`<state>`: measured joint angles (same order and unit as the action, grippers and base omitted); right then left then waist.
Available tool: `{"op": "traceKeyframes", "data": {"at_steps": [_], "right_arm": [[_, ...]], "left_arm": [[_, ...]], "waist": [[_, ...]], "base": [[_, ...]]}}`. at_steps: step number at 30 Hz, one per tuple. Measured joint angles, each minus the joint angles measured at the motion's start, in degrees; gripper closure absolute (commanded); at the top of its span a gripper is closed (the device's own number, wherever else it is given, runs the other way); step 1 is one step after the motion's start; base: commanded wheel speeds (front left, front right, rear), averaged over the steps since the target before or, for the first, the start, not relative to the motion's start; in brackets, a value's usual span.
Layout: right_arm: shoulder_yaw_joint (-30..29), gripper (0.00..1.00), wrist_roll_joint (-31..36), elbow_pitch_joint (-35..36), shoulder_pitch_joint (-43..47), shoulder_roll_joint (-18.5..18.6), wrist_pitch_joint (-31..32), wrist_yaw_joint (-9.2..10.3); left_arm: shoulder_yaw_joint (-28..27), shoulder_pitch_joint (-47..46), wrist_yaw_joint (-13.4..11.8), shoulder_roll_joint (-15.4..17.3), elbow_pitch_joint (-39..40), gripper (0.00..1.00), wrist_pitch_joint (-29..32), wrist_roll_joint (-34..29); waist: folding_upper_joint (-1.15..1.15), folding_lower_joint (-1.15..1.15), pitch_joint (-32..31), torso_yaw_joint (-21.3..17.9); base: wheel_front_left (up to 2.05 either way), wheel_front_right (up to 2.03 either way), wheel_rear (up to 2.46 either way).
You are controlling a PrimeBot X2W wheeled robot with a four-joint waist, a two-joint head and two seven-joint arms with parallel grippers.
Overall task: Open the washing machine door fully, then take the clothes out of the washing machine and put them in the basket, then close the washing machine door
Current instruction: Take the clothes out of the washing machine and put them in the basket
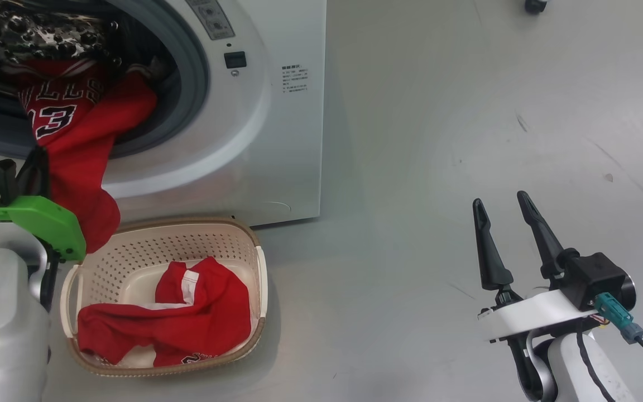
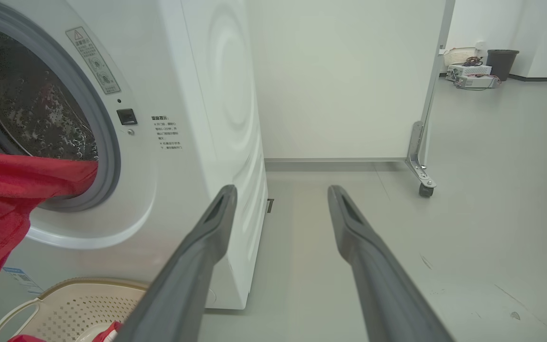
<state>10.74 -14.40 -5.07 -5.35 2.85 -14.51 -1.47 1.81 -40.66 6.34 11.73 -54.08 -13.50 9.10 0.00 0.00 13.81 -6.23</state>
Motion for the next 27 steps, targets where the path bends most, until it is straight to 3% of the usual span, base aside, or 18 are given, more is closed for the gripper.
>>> {"op": "traceKeyframes", "data": {"at_steps": [13,27], "right_arm": [[-0.40,0.00,0.11,0.11,2.02,-0.03,0.00,-0.70],[-0.98,0.00,0.53,0.67,2.64,-0.04,0.00,-1.01]], "left_arm": [[-0.04,5.82,0.09,-0.91,8.05,1.00,-0.78,1.19],[-2.93,12.16,0.51,-1.92,30.27,1.00,-0.94,2.07]], "waist": [[0.00,0.00,-3.64,2.45],[0.00,0.00,-4.80,3.49]], "base": [[0.00,0.00,0.00],[0.00,0.00,0.00]]}}
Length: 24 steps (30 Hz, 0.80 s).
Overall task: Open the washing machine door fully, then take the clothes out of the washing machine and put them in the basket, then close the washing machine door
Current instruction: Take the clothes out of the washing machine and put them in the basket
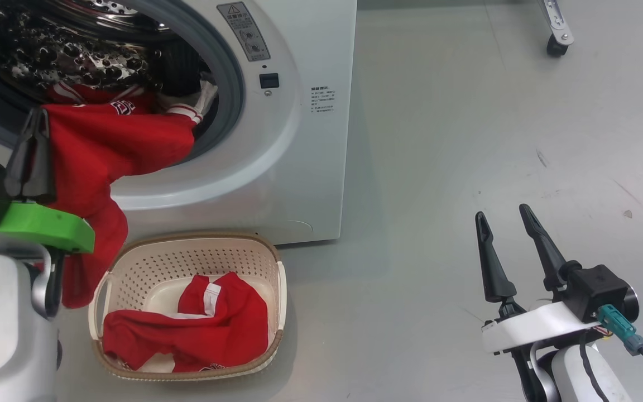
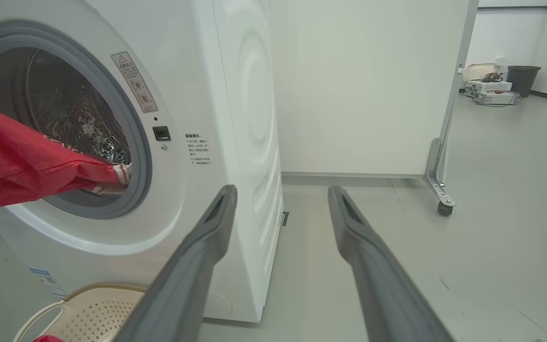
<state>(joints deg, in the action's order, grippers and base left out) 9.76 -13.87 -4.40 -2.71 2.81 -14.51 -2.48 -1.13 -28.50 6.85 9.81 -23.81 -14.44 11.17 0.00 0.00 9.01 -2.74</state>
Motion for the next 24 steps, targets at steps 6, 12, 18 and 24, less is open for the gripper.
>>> {"op": "traceKeyframes", "data": {"at_steps": [6,12,18,24], "right_arm": [[-0.07,0.00,0.18,0.25,0.19,0.00,0.00,-0.43],[-0.01,0.00,0.29,0.26,0.35,-0.01,0.00,-0.48],[0.18,0.00,0.35,0.26,0.36,-0.02,0.00,-0.66],[0.58,0.00,0.36,0.26,0.39,-0.02,0.00,-0.98]], "left_arm": [[-1.89,1.31,-0.18,-0.38,7.15,1.00,0.00,0.00],[-3.39,1.93,-0.58,-1.60,16.27,1.00,-0.03,-0.05],[-3.85,5.26,-0.58,-2.02,18.91,1.00,-0.32,-0.16],[-2.48,9.39,-0.57,-2.91,17.16,1.00,-0.32,-0.25]], "waist": [[0.00,0.00,0.18,0.28],[0.00,0.00,0.46,0.40],[0.00,0.00,0.67,0.07],[0.00,0.00,1.07,-0.53]], "base": [[0.00,0.00,0.00],[0.00,0.00,0.00],[0.00,0.00,0.00],[0.00,0.00,0.00]]}}
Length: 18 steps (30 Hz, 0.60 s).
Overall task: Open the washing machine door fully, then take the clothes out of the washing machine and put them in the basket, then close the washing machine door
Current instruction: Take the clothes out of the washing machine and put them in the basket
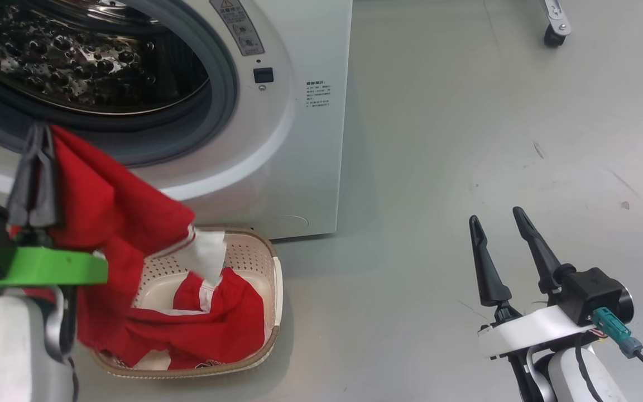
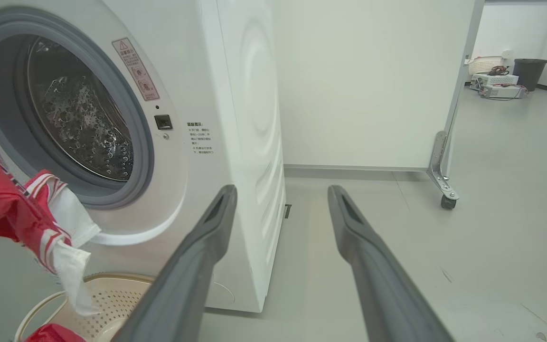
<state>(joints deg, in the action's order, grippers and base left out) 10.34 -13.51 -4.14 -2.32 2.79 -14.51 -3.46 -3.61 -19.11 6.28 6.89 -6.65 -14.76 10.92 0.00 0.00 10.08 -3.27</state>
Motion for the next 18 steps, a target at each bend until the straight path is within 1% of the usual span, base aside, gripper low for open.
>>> {"op": "traceKeyframes", "data": {"at_steps": [7,18], "right_arm": [[0.67,0.00,0.03,0.04,0.00,-0.03,0.00,-0.02],[1.04,0.00,0.04,0.59,-0.69,-0.07,0.00,-0.20]], "left_arm": [[2.14,3.65,0.05,-0.12,-4.32,1.00,0.05,-0.52],[3.76,4.18,0.08,-0.07,-11.38,1.00,1.16,-1.49]], "waist": [[0.00,0.00,1.28,-1.01],[0.00,0.00,4.50,-2.88]], "base": [[0.00,0.00,0.00],[0.00,0.00,0.00]]}}
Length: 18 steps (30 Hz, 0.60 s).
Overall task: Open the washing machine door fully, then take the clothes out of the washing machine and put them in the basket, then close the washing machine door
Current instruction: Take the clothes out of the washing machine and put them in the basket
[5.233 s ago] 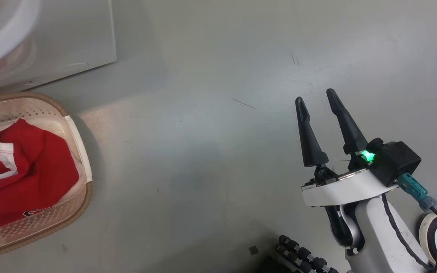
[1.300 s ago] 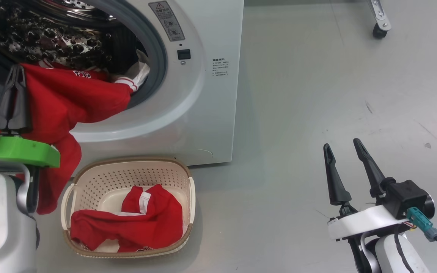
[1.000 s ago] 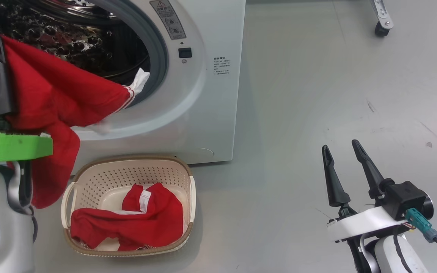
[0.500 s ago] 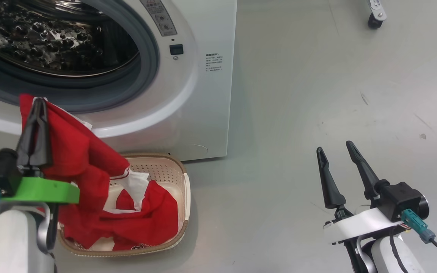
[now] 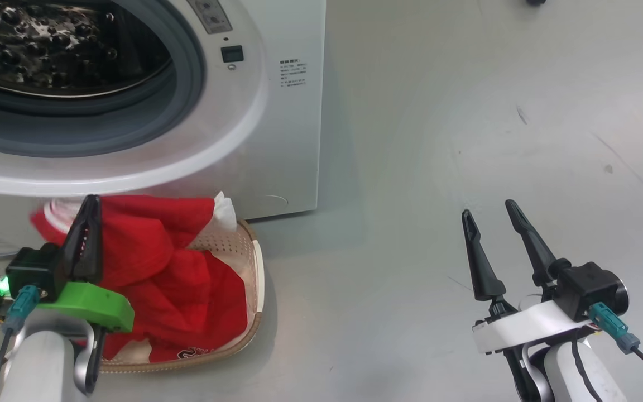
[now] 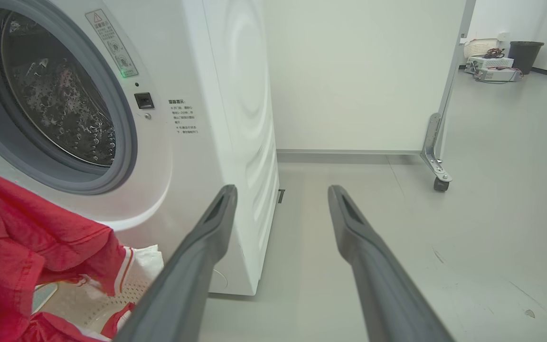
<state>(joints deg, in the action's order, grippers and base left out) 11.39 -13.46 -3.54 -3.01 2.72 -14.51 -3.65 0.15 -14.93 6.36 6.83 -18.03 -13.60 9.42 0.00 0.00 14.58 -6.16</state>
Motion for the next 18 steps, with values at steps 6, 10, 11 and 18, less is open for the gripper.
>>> {"op": "traceKeyframes", "data": {"at_steps": [6,10,11,18], "right_arm": [[0.10,0.00,-0.01,0.45,-0.85,-0.03,0.00,0.01],[0.12,0.00,-0.01,0.83,-1.36,-0.04,0.00,0.01],[0.16,0.00,-0.01,0.92,-1.48,-0.04,0.00,0.01],[0.35,0.00,-0.08,1.83,-2.70,-0.07,0.00,0.14]], "left_arm": [[-0.09,0.01,0.04,0.83,-4.19,1.00,1.49,-0.01],[-0.32,-0.19,0.04,1.54,-6.36,1.00,2.00,-0.01],[-0.32,-0.34,0.04,1.60,-6.89,1.00,2.03,-0.01],[-0.54,-3.48,0.05,2.96,-10.82,1.00,3.44,-0.41]], "waist": [[0.00,0.00,2.17,-1.46],[0.00,0.00,3.86,-2.46],[0.00,0.00,4.32,-2.71],[0.00,0.00,7.78,-4.34]], "base": [[0.00,0.00,0.00],[0.00,0.00,0.00],[0.00,0.00,0.00],[0.00,0.00,0.00]]}}
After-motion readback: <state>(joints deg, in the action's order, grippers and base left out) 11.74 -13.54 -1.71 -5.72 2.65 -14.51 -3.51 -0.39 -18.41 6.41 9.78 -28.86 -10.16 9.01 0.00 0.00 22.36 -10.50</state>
